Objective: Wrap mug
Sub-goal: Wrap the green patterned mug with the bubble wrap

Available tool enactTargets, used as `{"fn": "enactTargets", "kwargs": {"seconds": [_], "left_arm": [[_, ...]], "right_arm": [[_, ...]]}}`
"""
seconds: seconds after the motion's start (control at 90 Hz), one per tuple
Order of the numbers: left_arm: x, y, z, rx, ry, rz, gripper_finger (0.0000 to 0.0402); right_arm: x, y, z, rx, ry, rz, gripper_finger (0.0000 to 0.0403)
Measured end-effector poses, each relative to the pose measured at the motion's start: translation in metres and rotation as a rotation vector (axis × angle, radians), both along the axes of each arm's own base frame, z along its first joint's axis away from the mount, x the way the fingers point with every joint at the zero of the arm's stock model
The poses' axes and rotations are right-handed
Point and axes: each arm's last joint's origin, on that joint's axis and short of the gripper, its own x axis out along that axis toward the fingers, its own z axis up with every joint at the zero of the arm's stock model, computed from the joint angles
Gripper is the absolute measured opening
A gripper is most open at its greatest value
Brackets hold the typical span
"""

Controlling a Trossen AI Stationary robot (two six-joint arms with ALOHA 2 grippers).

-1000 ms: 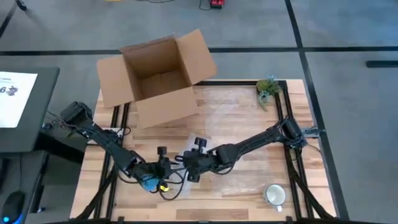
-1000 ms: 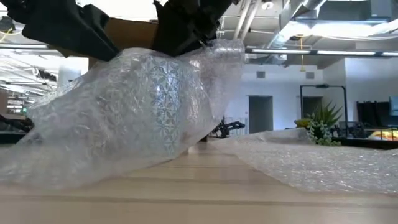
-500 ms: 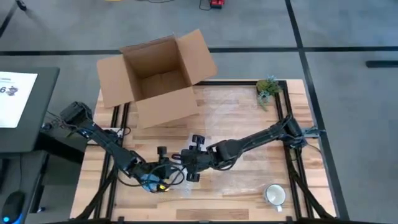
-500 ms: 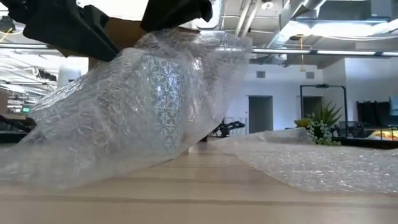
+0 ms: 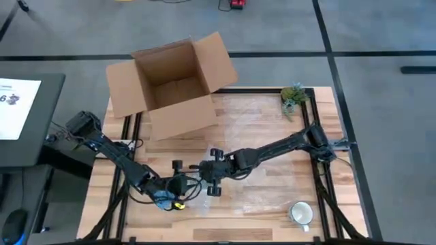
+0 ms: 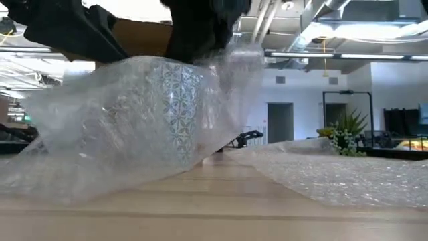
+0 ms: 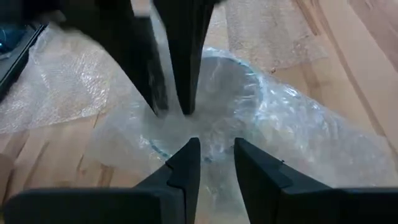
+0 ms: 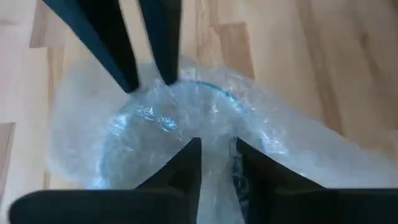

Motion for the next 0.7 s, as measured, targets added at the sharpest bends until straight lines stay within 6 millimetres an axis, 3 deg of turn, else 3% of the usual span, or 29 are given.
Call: {"fn": "enactTargets", "kwargs": {"seconds": [0.178,0.444,0.7], "left_arm": [[-0.008,0.001,0.021,-0.047,-0.062,-0.018,0.0077],[-0.017,-0.001,0.031,-0.089,-0.096,-0.037,0.0077],[-0.017,-0.002,0.028,-0.082,-0.082,-0.033,0.0077]], "right_arm": [[-0.001,-0.011,-0.013,0.054,0.015,0.018,0.0008],[-0.002,-0.02,-0.021,0.09,0.039,0.03,0.0001],[0.005,-0.017,0.002,0.08,0.018,0.052,0.0002]]}}
